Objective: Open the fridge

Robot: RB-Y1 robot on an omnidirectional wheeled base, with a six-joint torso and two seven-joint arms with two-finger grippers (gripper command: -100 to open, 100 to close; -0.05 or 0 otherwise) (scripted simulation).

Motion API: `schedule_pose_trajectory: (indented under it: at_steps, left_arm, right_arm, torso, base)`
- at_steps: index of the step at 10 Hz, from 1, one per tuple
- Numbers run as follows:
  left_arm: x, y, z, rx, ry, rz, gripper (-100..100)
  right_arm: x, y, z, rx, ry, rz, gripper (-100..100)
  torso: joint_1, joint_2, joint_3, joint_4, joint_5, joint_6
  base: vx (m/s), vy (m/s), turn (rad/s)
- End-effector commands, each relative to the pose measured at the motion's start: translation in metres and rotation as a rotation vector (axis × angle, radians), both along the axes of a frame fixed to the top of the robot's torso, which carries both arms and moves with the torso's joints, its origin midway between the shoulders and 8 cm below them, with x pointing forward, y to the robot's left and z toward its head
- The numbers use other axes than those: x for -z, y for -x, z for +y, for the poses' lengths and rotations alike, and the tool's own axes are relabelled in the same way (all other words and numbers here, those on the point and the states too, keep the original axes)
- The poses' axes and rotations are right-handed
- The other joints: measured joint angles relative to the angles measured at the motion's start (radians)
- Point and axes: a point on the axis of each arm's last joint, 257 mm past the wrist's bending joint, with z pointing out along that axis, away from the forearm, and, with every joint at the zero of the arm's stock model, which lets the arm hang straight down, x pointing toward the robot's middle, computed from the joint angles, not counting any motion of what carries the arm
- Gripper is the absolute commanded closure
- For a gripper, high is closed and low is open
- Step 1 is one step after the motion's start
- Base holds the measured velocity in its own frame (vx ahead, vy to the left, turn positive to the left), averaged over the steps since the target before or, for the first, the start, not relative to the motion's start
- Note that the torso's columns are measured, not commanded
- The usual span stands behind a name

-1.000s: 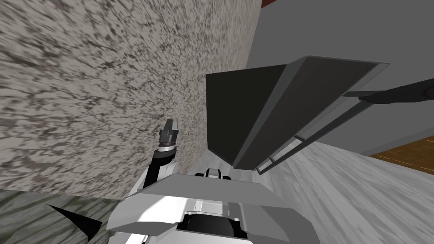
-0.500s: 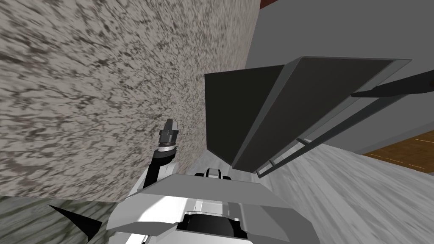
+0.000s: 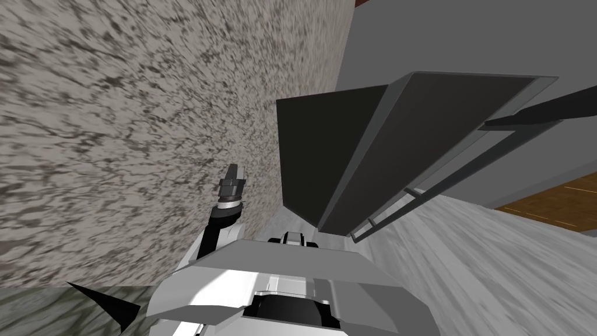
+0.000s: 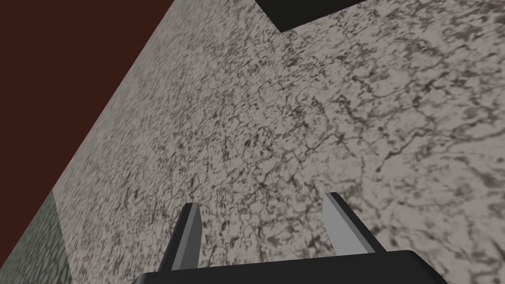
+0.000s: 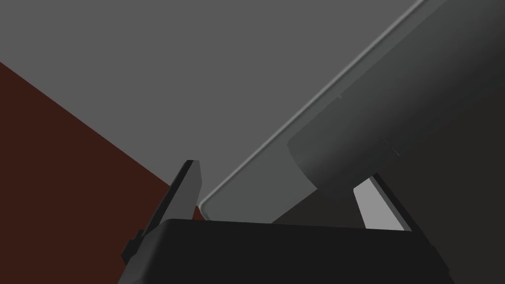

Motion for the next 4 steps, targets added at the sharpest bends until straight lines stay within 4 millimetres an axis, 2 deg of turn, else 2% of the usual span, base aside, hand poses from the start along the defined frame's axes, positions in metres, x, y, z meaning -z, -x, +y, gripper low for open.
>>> schedule_pose_trajectory:
  at_steps: [1, 4]
  left_arm:
    - [0.0000, 0.0000, 0.0000, 0.000, 0.000, 0.000, 0]
    - [0.0000, 0.0000, 0.0000, 0.000, 0.000, 0.000, 0]
  right_arm:
    - [0.0000, 0.0000, 0.0000, 0.000, 0.000, 0.000, 0]
    - [0.0000, 0.0000, 0.0000, 0.000, 0.000, 0.000, 0]
  torso:
    - [0.000, 0.000, 0.000, 0.000, 0.000, 0.000]
    - [0.000, -0.001, -0.001, 0.000, 0.000, 0.000]
  base:
    - [0.000, 0.000, 0.000]
    - [0.000, 0.000, 0.000]
